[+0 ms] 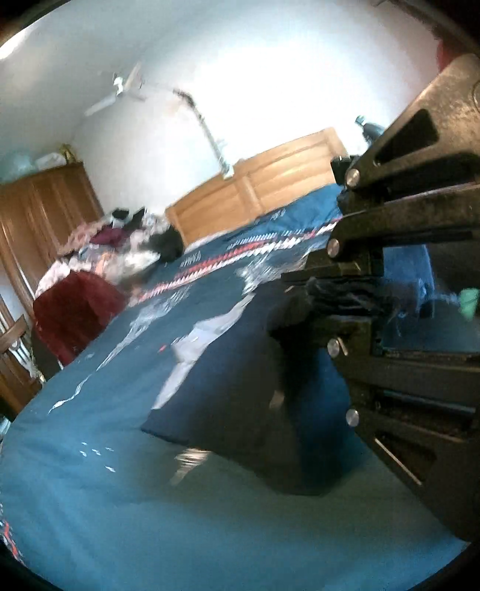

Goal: Fold large clothes

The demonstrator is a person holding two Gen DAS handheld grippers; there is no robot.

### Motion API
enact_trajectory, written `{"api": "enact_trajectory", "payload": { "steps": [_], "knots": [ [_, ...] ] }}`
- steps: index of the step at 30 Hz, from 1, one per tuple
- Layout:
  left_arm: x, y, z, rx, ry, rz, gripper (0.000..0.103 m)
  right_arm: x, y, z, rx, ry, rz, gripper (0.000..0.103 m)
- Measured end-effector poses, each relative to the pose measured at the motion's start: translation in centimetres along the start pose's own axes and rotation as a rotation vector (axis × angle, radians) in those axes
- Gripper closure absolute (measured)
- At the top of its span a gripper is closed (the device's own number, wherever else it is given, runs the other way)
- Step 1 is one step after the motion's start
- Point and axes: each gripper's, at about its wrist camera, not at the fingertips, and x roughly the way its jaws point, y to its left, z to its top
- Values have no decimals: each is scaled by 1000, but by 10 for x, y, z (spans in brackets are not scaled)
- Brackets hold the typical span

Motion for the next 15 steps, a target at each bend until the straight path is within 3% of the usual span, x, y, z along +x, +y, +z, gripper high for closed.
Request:
{"api": "enact_trajectory", "payload": {
  "steps": [4, 8, 10, 11, 13, 14, 15],
  "knots": [
    [56, 34, 47, -23, 38, 75, 90, 49, -25, 81, -17, 45, -39, 92],
    [119, 89, 77, -67, 105, 190, 78, 96, -66, 144, -28, 61, -93, 89],
    [156, 140, 79, -165, 192, 284, 69, 123, -103, 168, 1, 86, -187, 69],
    [164, 160, 76, -219, 197, 264, 74, 130, -115, 175, 13, 97, -247, 45],
    [157, 156, 77, -240, 160, 234, 76, 138, -138, 179, 53, 113, -288, 42],
    [151, 144, 77, -211, 148, 236, 67, 138, -143, 178, 60, 118, -275, 42],
    [145, 134, 76, -180, 134, 234, 47, 140, -145, 174, 50, 131, -262, 42]
  ]
}}
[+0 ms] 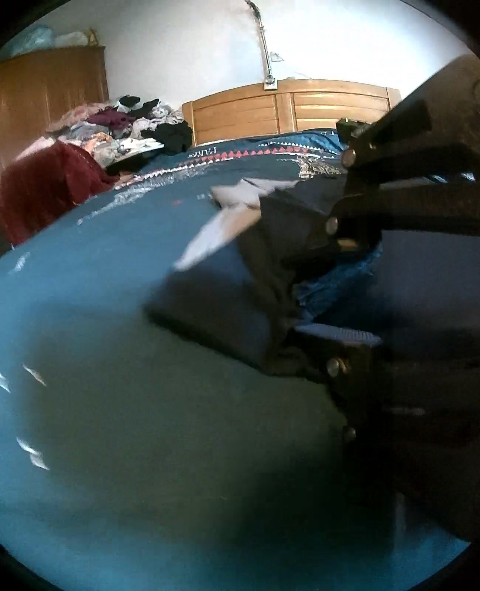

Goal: Fold large clothes

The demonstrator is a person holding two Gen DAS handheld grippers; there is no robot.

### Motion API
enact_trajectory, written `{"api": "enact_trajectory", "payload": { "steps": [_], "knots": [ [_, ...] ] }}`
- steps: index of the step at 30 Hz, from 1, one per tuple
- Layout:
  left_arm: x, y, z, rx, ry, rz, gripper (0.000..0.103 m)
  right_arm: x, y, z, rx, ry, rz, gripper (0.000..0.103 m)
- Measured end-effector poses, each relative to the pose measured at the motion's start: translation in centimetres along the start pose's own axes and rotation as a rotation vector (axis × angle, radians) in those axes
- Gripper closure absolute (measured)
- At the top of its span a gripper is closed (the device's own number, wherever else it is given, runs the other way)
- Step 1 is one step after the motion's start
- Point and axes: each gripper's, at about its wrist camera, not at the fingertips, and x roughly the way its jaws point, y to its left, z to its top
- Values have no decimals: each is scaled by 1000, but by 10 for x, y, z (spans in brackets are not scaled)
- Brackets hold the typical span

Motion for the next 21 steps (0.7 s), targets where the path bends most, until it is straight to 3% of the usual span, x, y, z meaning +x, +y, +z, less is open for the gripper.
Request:
{"api": "enact_trajectory", "payload": {
  "steps": [2, 5, 7, 9, 12, 15, 16, 19, 21],
  "knots": [
    [-18, -22, -6, 85, -43, 12, 23, 6, 1, -5, -34, 24, 7, 42],
    [-50, -37, -1, 157, -158, 30, 17, 15, 6, -20, -87, 37, -44, 43],
    [-59, -36, 6, 194, -222, 139, 15, 20, 9, -30, -111, 40, -83, 49],
    [-57, -32, 4, 207, -202, 170, 15, 22, 12, -36, -131, 39, -116, 56],
    [-34, -35, -7, 265, -110, 200, 15, 19, 14, -40, -131, 40, -139, 65],
    [-22, -35, -47, 333, -26, 199, 16, -4, 34, -56, -210, -27, -232, 63],
    [-18, -32, -64, 368, -3, 220, 16, -16, 44, -68, -241, -61, -216, 63],
    [-25, -10, -86, 383, -13, 265, 16, -34, 59, -118, -301, -94, -145, 63],
    [-44, 5, -93, 340, -59, 238, 26, -20, 46, -156, -327, -32, -207, 64]
  ]
}}
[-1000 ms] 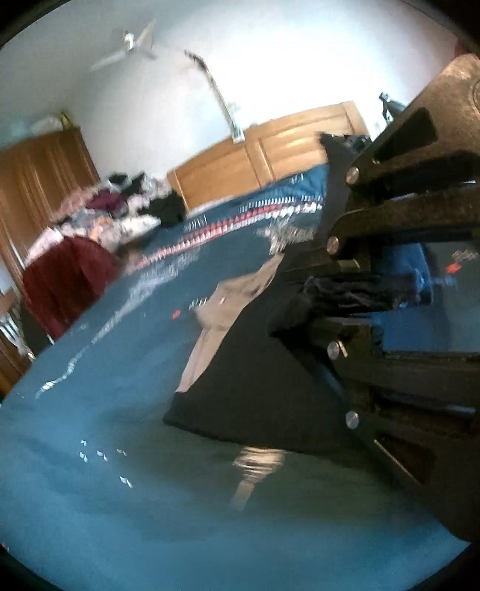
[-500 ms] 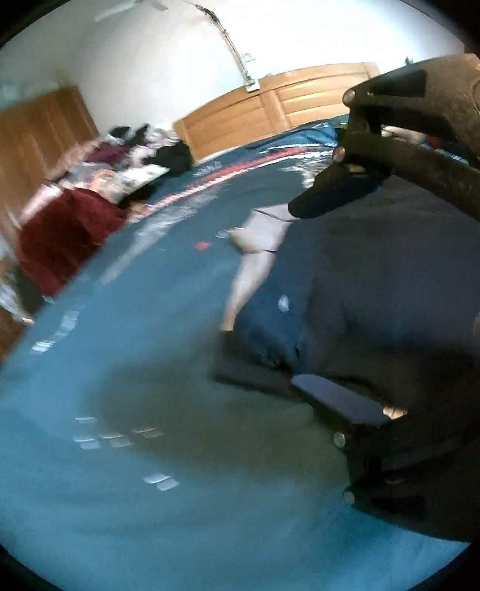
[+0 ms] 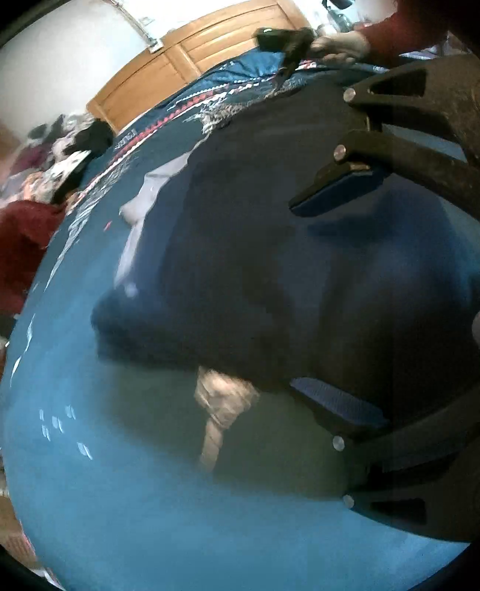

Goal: Fold large clothes

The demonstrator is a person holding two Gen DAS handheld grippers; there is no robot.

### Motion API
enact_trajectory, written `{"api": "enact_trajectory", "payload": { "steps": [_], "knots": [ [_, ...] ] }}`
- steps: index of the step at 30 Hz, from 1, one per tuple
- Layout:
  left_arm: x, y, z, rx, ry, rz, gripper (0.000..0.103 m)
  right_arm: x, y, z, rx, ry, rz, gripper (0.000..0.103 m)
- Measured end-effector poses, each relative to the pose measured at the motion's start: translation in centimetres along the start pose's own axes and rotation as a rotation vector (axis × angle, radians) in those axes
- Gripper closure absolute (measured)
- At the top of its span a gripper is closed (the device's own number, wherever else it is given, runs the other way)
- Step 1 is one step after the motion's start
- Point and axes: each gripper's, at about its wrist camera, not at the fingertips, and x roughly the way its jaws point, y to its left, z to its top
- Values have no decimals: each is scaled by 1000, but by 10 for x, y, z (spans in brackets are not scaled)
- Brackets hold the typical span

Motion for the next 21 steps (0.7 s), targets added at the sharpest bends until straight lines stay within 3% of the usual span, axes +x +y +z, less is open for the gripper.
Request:
{"api": "enact_trajectory", "payload": {
  "steps": [1, 2, 3, 5, 7, 8, 11, 14, 16, 18, 21],
  "knots": [
    [-7, 7, 0, -34, -10, -2, 31, 6, -3, -15, -11, 20, -29, 65],
    [-16, 11, -3, -53, -24, 23, 39, 2, -7, -28, -31, -15, -58, 67],
    [-27, 10, -5, -59, -40, 98, 40, -4, -9, -33, -18, -25, -74, 67],
    [-47, -19, -7, 17, -81, 148, 41, -23, 6, -35, -12, -69, -175, 61],
    [-67, -71, -21, 101, -132, 19, 39, -38, 47, -42, -65, -149, -113, 61],
    [-64, -101, -31, 134, -117, -105, 37, -35, 73, -47, -98, -161, -77, 61],
    [-16, -165, -58, 168, 23, -388, 35, 7, 154, -65, -230, -99, 76, 62],
    [41, -191, -74, 219, 159, -350, 36, 57, 194, -76, -279, -24, 120, 63],
    [59, -165, -73, 134, 195, -321, 52, 72, 186, -80, -277, 6, 92, 69],
    [47, -117, -61, 4, 158, -331, 84, 71, 162, -76, -229, 9, 87, 75],
    [4, -42, -48, -151, 36, -298, 89, 45, 116, -72, -182, -22, 45, 76]
  ]
}}
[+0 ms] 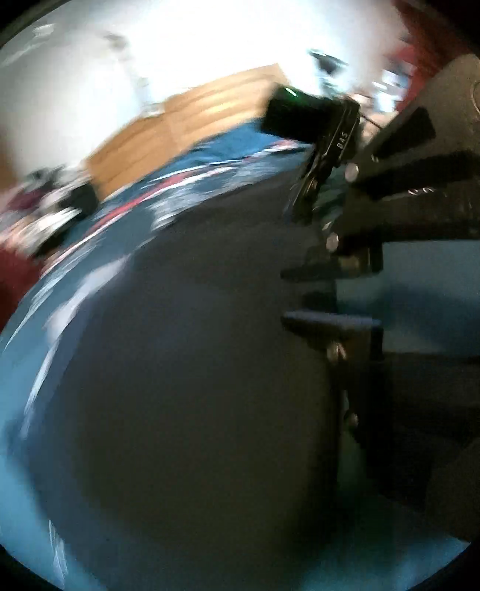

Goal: Fold large clothes

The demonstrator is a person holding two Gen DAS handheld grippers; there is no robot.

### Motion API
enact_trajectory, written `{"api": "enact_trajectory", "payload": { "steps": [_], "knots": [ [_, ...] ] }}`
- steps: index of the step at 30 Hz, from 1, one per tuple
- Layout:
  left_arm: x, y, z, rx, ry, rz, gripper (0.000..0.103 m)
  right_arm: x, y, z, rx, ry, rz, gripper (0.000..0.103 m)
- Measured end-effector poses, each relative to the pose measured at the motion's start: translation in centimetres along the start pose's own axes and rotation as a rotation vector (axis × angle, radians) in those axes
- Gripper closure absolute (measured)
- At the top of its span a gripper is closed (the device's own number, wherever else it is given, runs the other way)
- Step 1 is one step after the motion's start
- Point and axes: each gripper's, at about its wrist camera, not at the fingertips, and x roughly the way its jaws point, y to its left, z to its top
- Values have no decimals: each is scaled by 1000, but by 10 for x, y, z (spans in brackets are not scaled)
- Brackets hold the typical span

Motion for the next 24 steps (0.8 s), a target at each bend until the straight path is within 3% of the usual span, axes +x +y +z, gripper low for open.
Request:
{"api": "enact_trajectory", "payload": {
  "steps": [2, 3, 4, 5, 7, 9, 11, 15, 17, 19, 20, 22, 24],
  "knots": [
    [-42, 40, 12, -89, -117, 76, 86, -23, -36, -3, 38, -12, -44, 77],
    [-70, 66, 15, -154, -186, 121, 85, -36, -54, -4, 59, -21, -41, 86],
    [-89, 82, 17, -197, -228, 122, 87, -49, -66, -3, 76, -24, -64, 84],
    [-111, 96, 17, -231, -276, 163, 86, -58, -78, -3, 81, -26, -135, 74],
    [-133, 101, 15, -244, -320, 233, 84, -86, -104, -8, 134, -57, -211, 73],
    [-145, 90, 12, -219, -353, 312, 55, -117, -112, -15, 152, -94, -328, 57],
    [-129, 48, 5, -79, -322, 383, 38, -129, -97, -18, 122, -117, -366, 52],
    [-53, -14, -24, 127, -215, 477, 27, -100, -35, -40, 2, -87, -454, 34],
    [-20, -25, -36, 160, -185, 526, 23, -84, -22, -54, -34, -64, -506, 32],
    [10, -33, -46, 205, -187, 657, 10, -67, -19, -61, -36, -33, -540, 25],
    [19, -38, -45, 234, -185, 701, 1, -62, -19, -65, -34, -34, -569, 17],
    [28, -40, -40, 249, -158, 793, 0, -59, -21, -70, -17, -58, -616, 4],
    [27, -36, -36, 232, -141, 801, 0, -61, -31, -70, 60, -51, -614, 0]
  ]
}}
